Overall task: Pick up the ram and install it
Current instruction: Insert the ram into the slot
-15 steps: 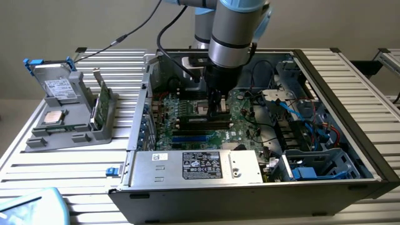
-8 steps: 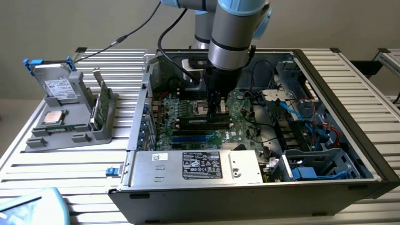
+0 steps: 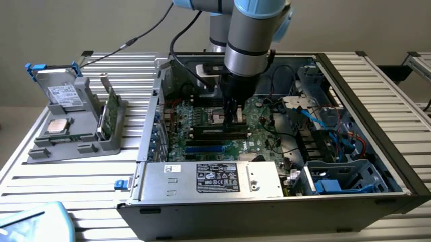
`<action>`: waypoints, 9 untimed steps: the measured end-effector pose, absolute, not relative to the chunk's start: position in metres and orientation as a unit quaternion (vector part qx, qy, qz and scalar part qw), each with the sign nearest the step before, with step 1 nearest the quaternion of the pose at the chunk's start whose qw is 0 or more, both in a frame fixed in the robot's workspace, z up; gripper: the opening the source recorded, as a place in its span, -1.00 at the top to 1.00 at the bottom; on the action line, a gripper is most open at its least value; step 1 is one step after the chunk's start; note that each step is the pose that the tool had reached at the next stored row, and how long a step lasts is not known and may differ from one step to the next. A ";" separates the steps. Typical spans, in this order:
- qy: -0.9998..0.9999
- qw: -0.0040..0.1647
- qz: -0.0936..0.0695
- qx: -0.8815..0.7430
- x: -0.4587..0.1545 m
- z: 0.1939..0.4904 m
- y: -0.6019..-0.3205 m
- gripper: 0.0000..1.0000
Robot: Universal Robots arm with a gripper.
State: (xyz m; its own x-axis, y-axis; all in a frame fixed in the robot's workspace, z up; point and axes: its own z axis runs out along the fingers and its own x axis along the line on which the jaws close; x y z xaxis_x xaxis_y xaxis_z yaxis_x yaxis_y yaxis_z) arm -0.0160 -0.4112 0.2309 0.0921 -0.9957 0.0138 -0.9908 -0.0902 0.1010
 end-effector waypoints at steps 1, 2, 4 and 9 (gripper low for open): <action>-0.674 0.042 -0.029 0.737 -0.016 0.230 -0.411 0.72; -0.675 0.042 -0.029 0.736 -0.016 0.230 -0.411 0.72; -0.676 0.042 -0.029 0.735 -0.016 0.229 -0.411 0.72; -0.679 0.043 -0.030 0.732 -0.016 0.227 -0.410 0.72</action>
State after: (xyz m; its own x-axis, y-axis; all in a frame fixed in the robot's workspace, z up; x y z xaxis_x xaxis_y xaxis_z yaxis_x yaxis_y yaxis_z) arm -0.0160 -0.4099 0.2272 0.0760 -0.9970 0.0143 -0.9919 -0.0741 0.1031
